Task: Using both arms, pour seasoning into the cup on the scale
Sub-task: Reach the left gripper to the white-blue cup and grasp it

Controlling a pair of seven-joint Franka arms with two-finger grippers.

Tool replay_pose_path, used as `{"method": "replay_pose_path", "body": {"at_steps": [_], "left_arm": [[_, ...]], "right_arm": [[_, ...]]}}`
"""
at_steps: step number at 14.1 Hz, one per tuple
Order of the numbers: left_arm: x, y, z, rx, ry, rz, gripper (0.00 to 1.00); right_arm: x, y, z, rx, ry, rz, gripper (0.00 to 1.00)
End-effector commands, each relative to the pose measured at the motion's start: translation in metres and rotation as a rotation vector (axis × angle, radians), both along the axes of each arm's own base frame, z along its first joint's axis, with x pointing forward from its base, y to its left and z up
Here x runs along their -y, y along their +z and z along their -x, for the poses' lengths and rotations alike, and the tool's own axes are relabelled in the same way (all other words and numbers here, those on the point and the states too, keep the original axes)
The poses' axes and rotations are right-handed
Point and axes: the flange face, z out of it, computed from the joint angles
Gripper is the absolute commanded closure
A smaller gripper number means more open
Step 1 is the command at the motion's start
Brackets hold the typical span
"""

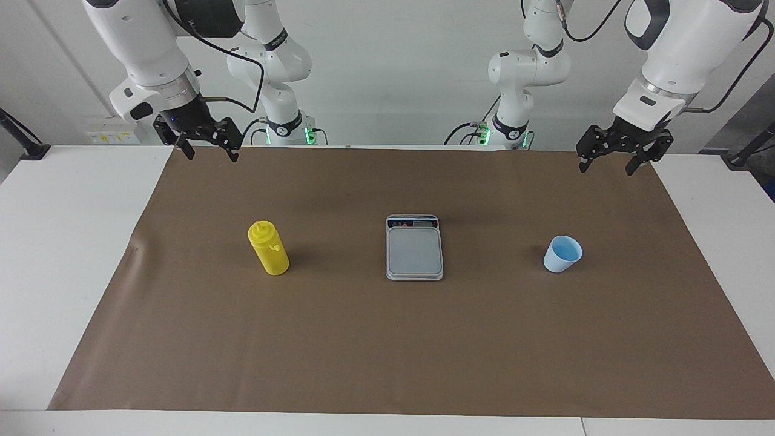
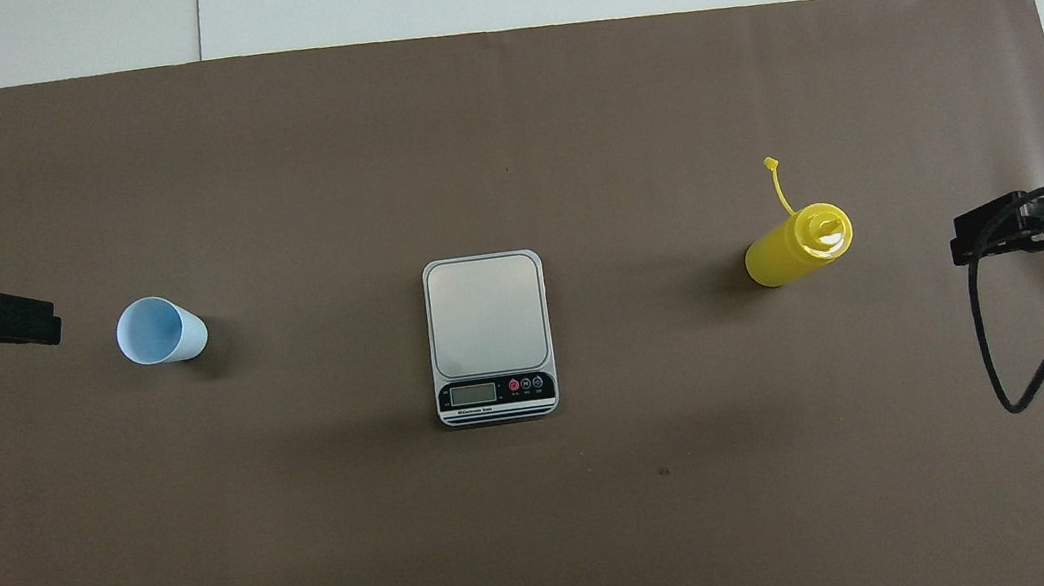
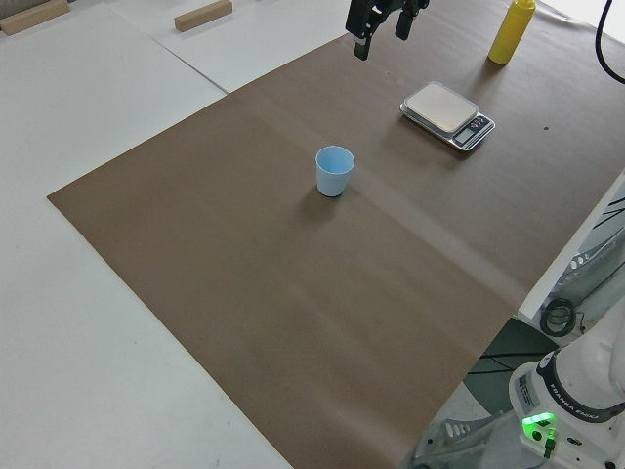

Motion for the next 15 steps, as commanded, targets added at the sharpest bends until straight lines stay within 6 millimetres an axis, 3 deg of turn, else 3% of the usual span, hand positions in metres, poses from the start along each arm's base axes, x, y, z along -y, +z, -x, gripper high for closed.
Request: {"method": "replay_pose_path", "body": {"at_steps": [1,15], "left_arm": [[0.000,0.005,0.003,-0.006,-0.016,-0.024,0.00],[-0.004,-0.009,0.000,0.063,0.004,-0.006,0.00]], "right_arm": [[0.002,0.000,0.002,-0.007,-0.016,0.010,0.00],[0.004,0.000,0.002,-0.004,-0.020,0.010,0.00]]}}
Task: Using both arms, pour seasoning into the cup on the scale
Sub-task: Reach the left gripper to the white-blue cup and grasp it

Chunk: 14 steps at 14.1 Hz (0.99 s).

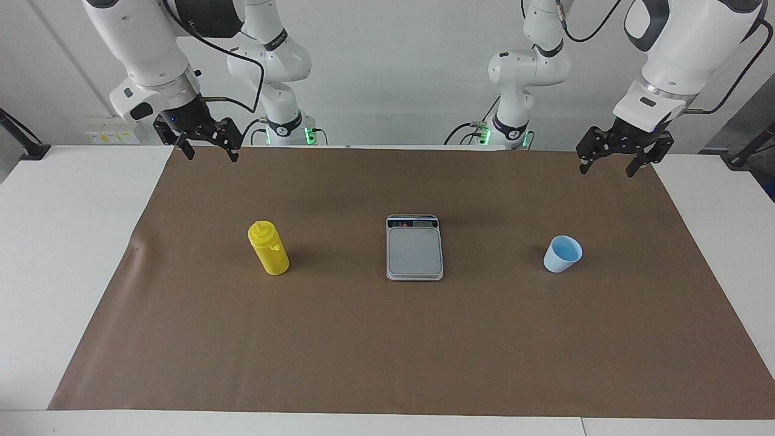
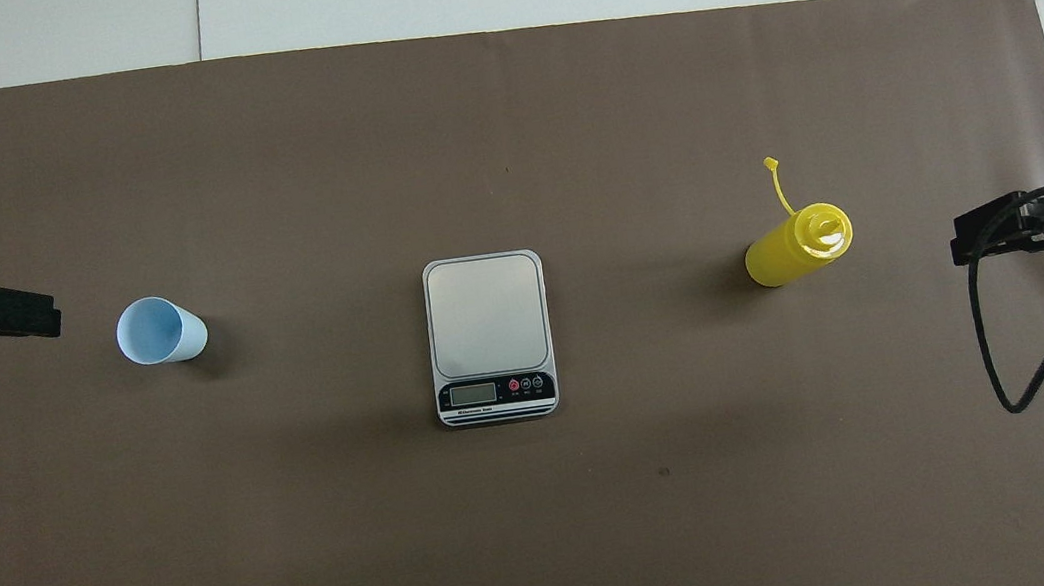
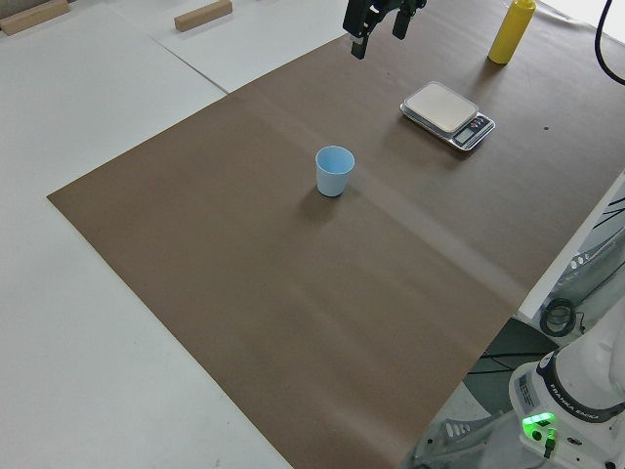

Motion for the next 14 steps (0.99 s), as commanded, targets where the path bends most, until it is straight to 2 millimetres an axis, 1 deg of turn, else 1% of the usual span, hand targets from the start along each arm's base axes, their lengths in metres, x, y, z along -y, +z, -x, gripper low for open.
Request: {"method": "replay_pose_path", "body": {"at_steps": [1,2,3,5,7,8,9,10,11,12,14], "left_arm": [[-0.008,-0.020,0.008,0.053,0.014,-0.009,0.00],[-0.015,-0.033,0.011,0.067,0.029,-0.009,0.00],[-0.018,-0.043,0.012,0.072,0.038,-0.009,0.00],[-0.023,-0.064,0.007,0.069,0.047,-0.008,0.00],[-0.040,-0.098,0.001,0.079,0.083,-0.007,0.00],[-0.043,-0.119,-0.005,0.070,0.099,-0.005,0.00],[-0.043,-0.138,-0.014,0.064,0.131,0.000,0.00],[-0.042,-0.151,-0.020,0.059,0.177,0.005,0.00],[-0.041,-0.169,-0.028,0.053,0.209,0.009,0.00],[-0.043,-0.186,-0.029,0.062,0.214,0.011,0.00],[-0.052,-0.211,-0.023,0.091,0.229,0.014,0.00]], "right_arm": [[0.007,0.001,0.001,0.003,-0.024,0.010,0.00],[0.007,0.001,0.001,0.004,-0.028,0.010,0.00],[0.009,0.000,0.001,0.001,-0.028,0.010,0.00],[0.008,-0.001,0.000,0.008,-0.043,0.015,0.00],[0.006,0.001,-0.007,0.070,-0.108,0.024,0.00],[0.002,0.001,-0.009,0.092,-0.144,0.029,0.00],[0.002,0.003,-0.013,0.125,-0.164,0.036,0.00],[0.000,0.003,-0.013,0.124,-0.160,0.056,0.00],[0.000,0.002,-0.012,0.118,-0.157,0.069,0.00],[-0.001,0.002,-0.012,0.112,-0.156,0.070,0.00],[-0.002,0.002,-0.011,0.112,-0.153,0.070,0.00]]}}
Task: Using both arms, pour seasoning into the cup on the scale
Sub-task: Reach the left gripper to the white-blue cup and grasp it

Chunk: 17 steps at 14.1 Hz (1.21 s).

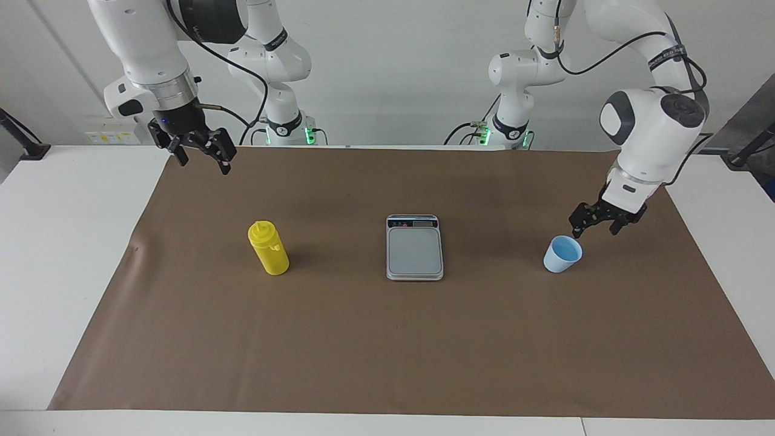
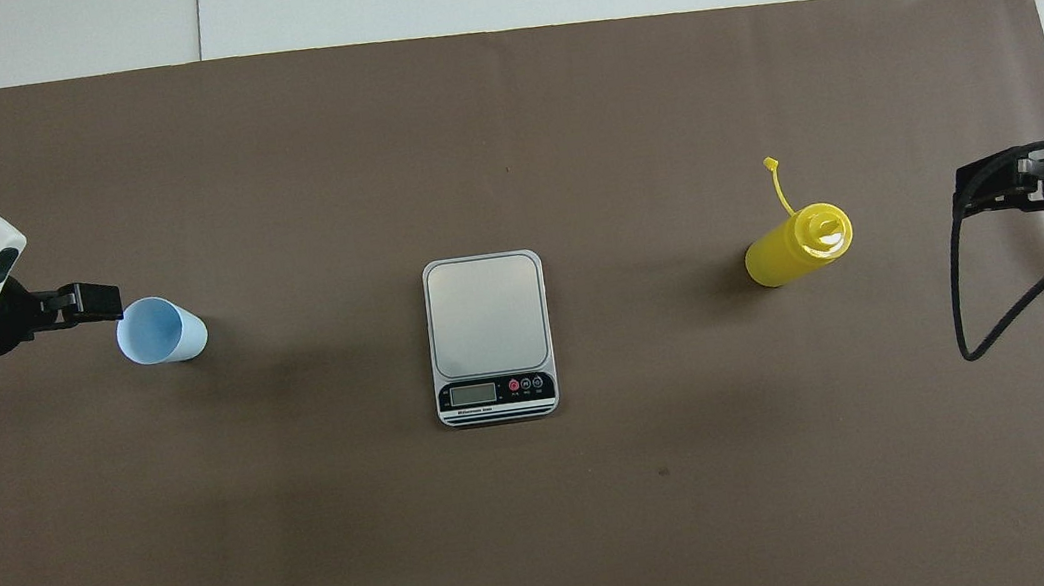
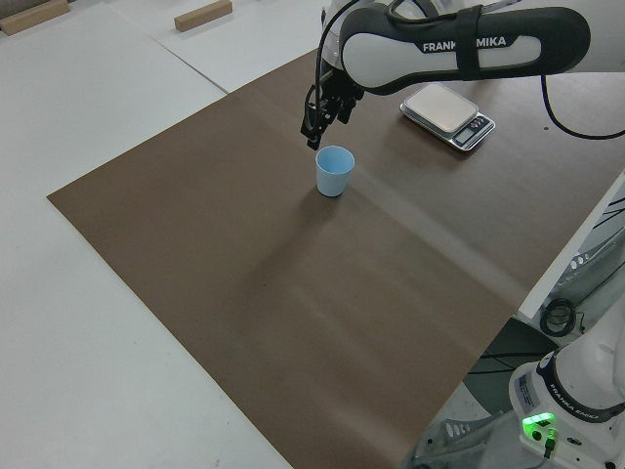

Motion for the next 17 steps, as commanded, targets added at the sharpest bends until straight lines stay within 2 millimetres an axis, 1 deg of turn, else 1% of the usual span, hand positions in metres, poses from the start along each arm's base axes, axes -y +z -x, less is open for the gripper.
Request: {"method": "replay_pose_path", "body": {"at_steps": [1,2,3,4,6,8,10,11,13,14,15,17], "left_arm": [[-0.011,-0.027,0.008,0.033,0.034,-0.005,0.00],[-0.020,-0.036,0.007,0.027,0.049,-0.004,0.00],[-0.023,-0.039,0.006,0.028,0.055,-0.004,0.00],[-0.022,-0.047,0.005,0.024,0.061,-0.002,0.00],[-0.014,-0.066,0.005,0.019,0.111,0.007,0.00],[-0.014,-0.079,0.010,0.023,0.116,0.008,0.00],[-0.014,-0.092,0.009,0.009,0.113,0.009,0.00],[-0.013,-0.094,0.009,0.008,0.113,0.010,0.04],[-0.012,-0.094,0.009,0.002,0.116,0.010,0.56],[-0.012,-0.095,0.010,-0.006,0.108,0.009,0.91],[-0.011,-0.094,0.010,-0.006,0.098,0.008,1.00],[-0.004,-0.093,0.009,-0.013,0.070,0.006,1.00]], "right_arm": [[-0.002,-0.001,0.002,0.008,-0.009,0.025,0.00],[-0.003,-0.002,0.002,0.012,-0.008,0.025,0.00],[-0.003,-0.003,0.002,0.012,-0.008,0.025,0.00],[-0.003,-0.003,0.002,0.012,0.001,0.025,0.00],[-0.004,-0.003,0.003,0.004,0.003,0.021,0.00],[-0.004,-0.003,0.003,0.003,-0.001,0.010,0.00],[-0.004,-0.003,0.003,0.001,-0.001,0.010,0.00],[-0.004,-0.003,0.003,0.001,-0.002,0.009,0.00],[-0.003,-0.003,0.002,0.001,-0.005,0.008,0.00],[-0.003,-0.002,0.003,0.003,-0.005,0.008,0.00],[-0.003,-0.002,0.003,0.003,-0.005,0.008,0.00],[-0.003,-0.003,0.002,0.001,-0.005,0.008,0.00]]}}
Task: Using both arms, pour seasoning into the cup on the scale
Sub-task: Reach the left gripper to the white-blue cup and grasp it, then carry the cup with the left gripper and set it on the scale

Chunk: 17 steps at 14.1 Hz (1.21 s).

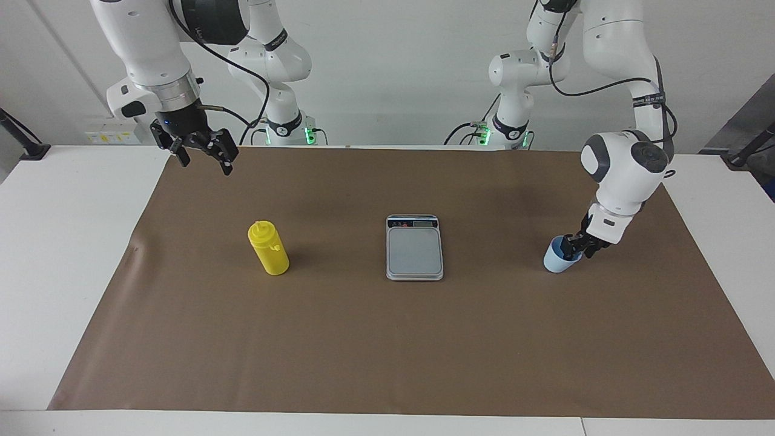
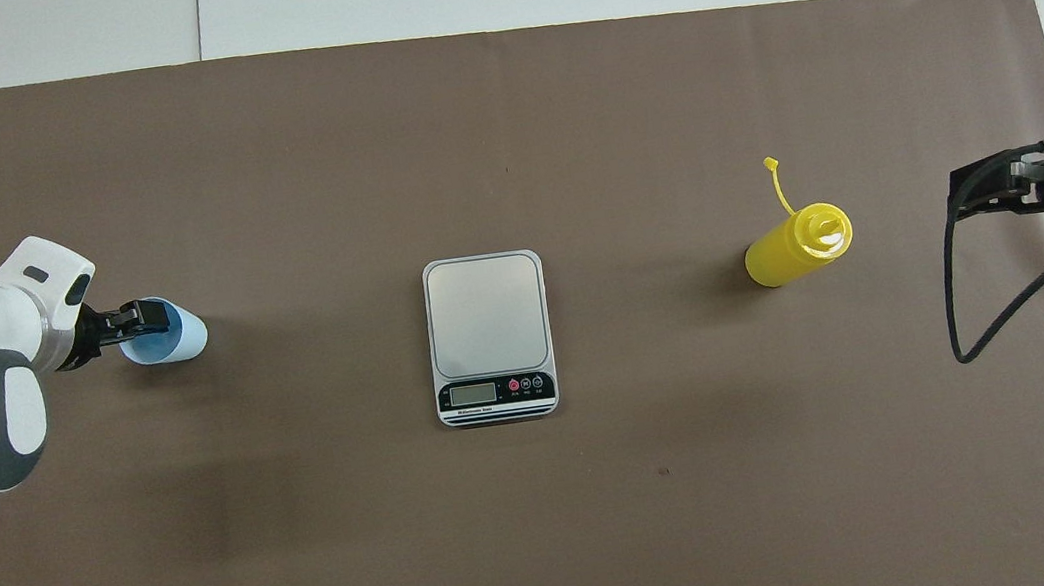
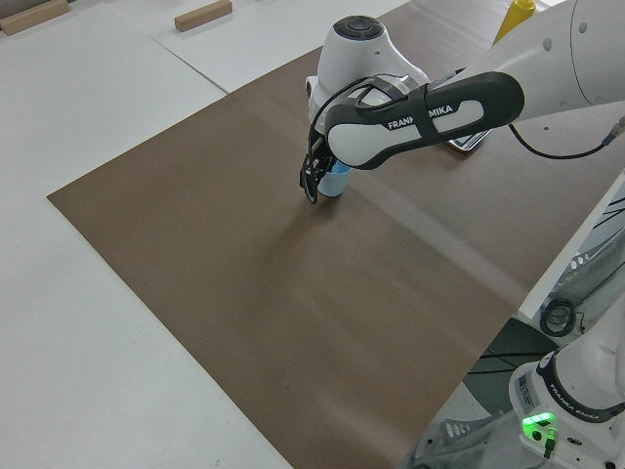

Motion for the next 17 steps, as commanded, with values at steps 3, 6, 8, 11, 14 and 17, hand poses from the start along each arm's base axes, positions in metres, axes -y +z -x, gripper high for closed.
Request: {"method": "replay_pose_path", "body": {"at_steps": [3,6,8,11,14,17], "left_arm": [[0.008,0.009,-0.004,-0.006,-0.058,-0.012,1.00],[0.010,0.034,-0.017,-0.015,-0.083,-0.014,1.00],[0.025,0.063,-0.027,-0.013,-0.106,-0.014,1.00],[0.061,0.103,-0.035,-0.036,-0.115,0.009,1.00],[0.110,0.119,-0.032,-0.036,-0.050,0.032,1.00],[0.161,0.125,-0.023,-0.032,0.030,0.043,1.00]], "right_arm": [[-0.001,-0.001,0.002,0.004,-0.010,0.008,0.00],[-0.001,0.000,0.003,0.006,-0.010,0.008,0.00],[-0.001,-0.001,0.003,0.004,-0.010,0.008,0.00],[0.001,-0.001,0.003,0.004,-0.013,0.008,0.00],[0.003,-0.001,0.003,0.004,-0.016,0.008,0.00],[0.003,0.000,0.003,0.006,-0.018,0.008,0.00]]}}
